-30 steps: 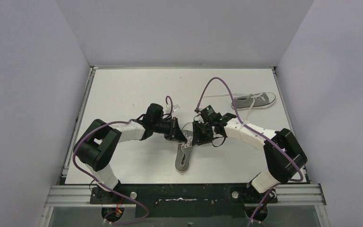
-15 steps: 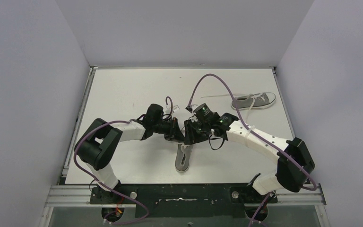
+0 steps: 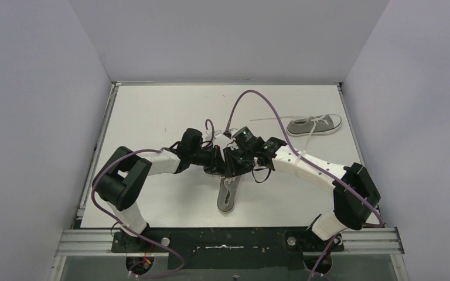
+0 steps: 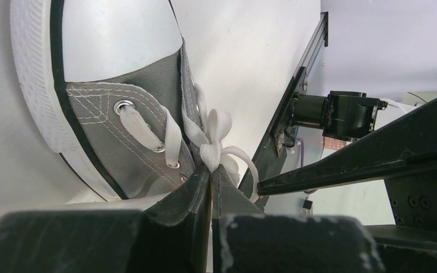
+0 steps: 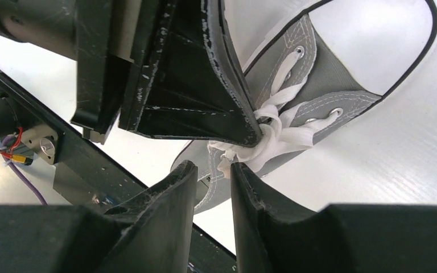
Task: Tie the shoes
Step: Cross the shoelace with the shoelace.
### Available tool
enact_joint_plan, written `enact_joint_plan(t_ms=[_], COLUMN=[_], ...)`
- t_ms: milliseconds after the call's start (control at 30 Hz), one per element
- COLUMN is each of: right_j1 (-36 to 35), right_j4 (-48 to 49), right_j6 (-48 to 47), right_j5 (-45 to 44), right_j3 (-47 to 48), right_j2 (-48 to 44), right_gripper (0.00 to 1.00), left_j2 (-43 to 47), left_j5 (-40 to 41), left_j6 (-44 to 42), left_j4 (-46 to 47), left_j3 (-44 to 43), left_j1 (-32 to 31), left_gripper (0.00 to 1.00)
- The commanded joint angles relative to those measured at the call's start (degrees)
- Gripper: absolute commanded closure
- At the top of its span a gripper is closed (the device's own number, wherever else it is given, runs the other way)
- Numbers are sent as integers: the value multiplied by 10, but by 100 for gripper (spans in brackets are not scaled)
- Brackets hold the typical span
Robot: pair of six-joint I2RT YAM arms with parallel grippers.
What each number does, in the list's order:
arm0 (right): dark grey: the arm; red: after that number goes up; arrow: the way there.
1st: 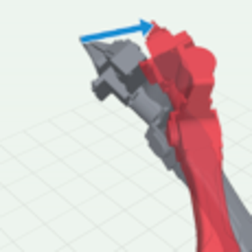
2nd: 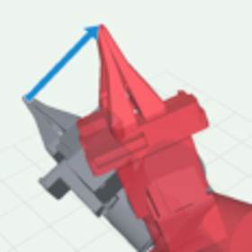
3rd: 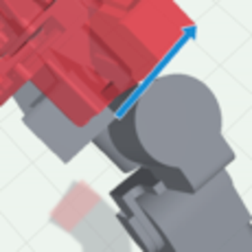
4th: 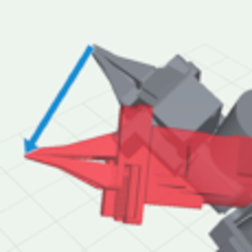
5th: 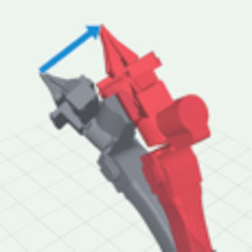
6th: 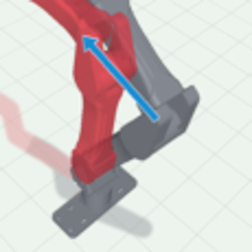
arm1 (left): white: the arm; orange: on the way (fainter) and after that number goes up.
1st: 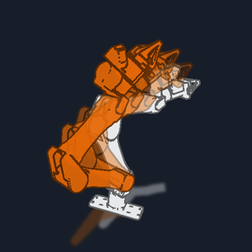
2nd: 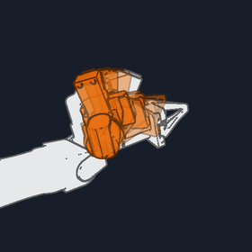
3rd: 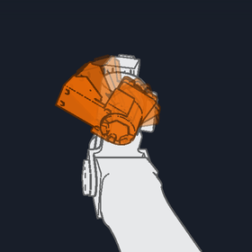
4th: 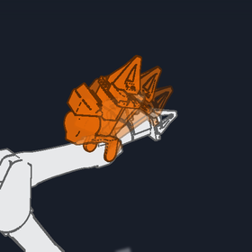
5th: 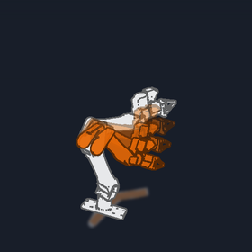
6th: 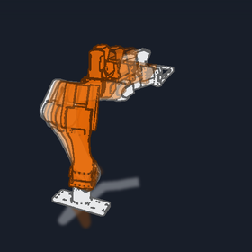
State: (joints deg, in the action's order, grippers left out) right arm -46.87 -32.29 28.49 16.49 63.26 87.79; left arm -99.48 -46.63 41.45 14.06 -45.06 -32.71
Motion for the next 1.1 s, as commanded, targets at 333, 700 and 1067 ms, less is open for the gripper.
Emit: enact_joint_plan(t_ms=[333,700,1067], right_j1=[-24,-26,-32], right_j4=[24,-10,-46], right_j6=[-25,-25,-46], right_j5=[-24,-78,-122], right_j3=[26,13,19], right_j2=[3,33,25], right_gripper=[71,70,69], left_j2=[-4,2,2], left_j5=[-12,-13,-15], left_j6=[5,4,2], left_j4=[38,36,34], left_j3=[-16,-10,-13], left_j1=[-5,-5,-5], left_gripper=[100,100,100])
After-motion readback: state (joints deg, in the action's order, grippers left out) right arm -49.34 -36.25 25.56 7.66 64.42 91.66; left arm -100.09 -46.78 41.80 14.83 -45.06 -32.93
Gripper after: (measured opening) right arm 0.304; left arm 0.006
